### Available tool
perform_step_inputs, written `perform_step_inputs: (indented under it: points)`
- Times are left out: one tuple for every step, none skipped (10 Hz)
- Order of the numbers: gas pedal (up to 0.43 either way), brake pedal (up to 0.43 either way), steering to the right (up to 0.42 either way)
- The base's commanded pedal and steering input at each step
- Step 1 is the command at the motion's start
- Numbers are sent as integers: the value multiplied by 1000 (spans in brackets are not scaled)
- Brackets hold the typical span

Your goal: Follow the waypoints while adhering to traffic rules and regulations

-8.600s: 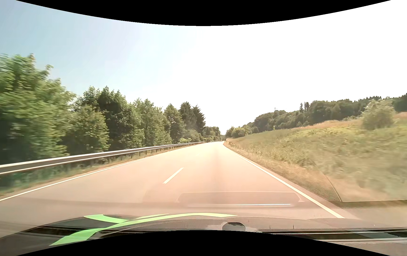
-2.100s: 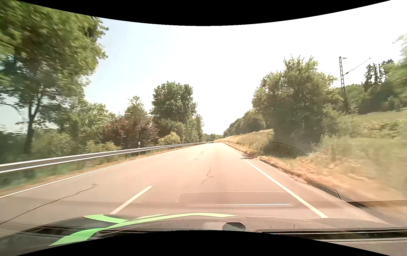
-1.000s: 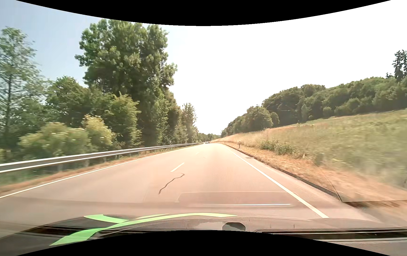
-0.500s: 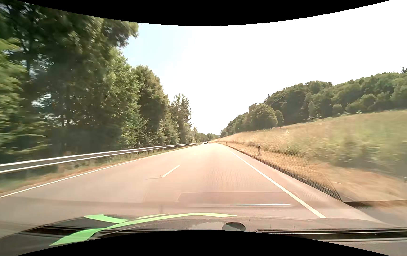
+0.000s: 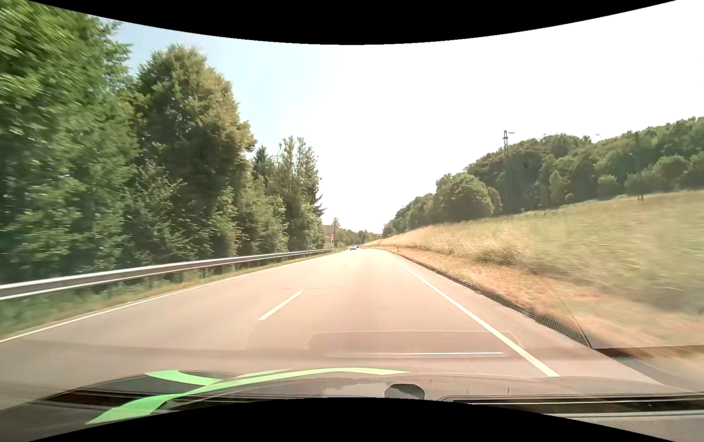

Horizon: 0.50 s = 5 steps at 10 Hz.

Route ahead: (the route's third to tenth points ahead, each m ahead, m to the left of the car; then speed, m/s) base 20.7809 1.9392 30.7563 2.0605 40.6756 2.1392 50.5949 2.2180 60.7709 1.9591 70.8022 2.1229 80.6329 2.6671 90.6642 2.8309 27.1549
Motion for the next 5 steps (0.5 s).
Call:
perform_step_inputs:
  points:
    - [228, 0, -4]
    - [228, 0, -4]
    - [240, 0, -4]
    - [240, 0, -4]
    - [260, 0, -4]
